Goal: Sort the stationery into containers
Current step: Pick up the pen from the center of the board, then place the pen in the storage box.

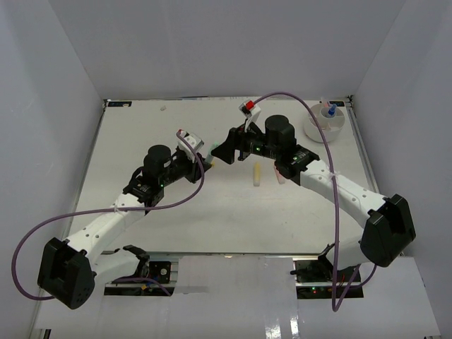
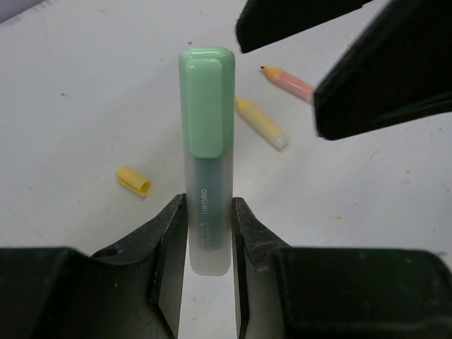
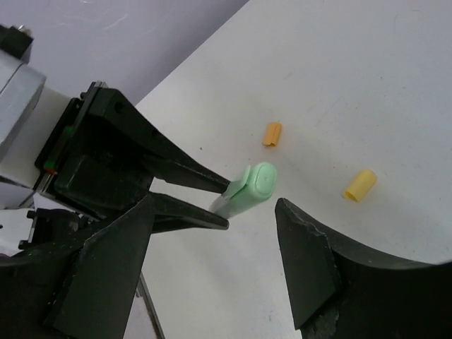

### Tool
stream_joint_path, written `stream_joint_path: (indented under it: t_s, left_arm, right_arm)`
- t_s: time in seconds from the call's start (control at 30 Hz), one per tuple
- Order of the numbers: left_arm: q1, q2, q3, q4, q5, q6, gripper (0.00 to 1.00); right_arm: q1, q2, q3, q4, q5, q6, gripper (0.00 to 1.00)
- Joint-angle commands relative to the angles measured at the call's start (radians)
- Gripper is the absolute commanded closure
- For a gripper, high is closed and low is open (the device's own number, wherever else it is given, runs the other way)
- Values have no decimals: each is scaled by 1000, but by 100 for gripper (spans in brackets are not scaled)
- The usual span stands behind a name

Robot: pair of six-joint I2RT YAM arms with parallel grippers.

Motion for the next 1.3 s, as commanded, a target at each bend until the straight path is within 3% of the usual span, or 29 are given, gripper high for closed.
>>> stream_joint_path:
  t_s: [0.0,0.33,0.43,0.57,0.63,0.8,0.83,0.9,0.93,0.97,1.0,1.27]
  left_arm:
    - [-3,-22,29,75,71,68,100]
    - [-3,-53,-3,139,92,70,100]
    - [-3,-48,-12,144,102,64,100]
    - [-3,-44,-28,152,111,53,99]
    - [-3,-40,-32,152,117,51,94]
    - [-3,-36,-39,150,114,35,68]
    - [-3,-31,-39,148,102,24,54]
    - [-3,-25,-39,150,91,-4,39]
    - [-3,-21,-39,153,82,-28,15]
    - [-3,-5,-39,158,68,-66,6]
    - [-3,4,-29,152,60,-85,2]
    - [41,144,104,-40,-105,-241,2]
  right_arm:
    - [-3,46,68,39,10,68,24]
    - [-3,107,97,62,-8,118,30]
    - [-1,109,85,91,-41,131,43]
    - [-1,109,75,107,-57,132,71]
    - [-1,104,65,116,-59,132,77]
    - [-9,75,42,113,-7,105,88]
    - [-24,68,35,110,7,97,89]
    - [-66,37,16,73,61,68,90]
    - [-86,26,10,53,79,56,90]
    - [-107,0,1,3,98,24,90]
    - [-163,-14,-2,-28,144,8,90]
    - [-527,-143,-22,-211,415,-144,91]
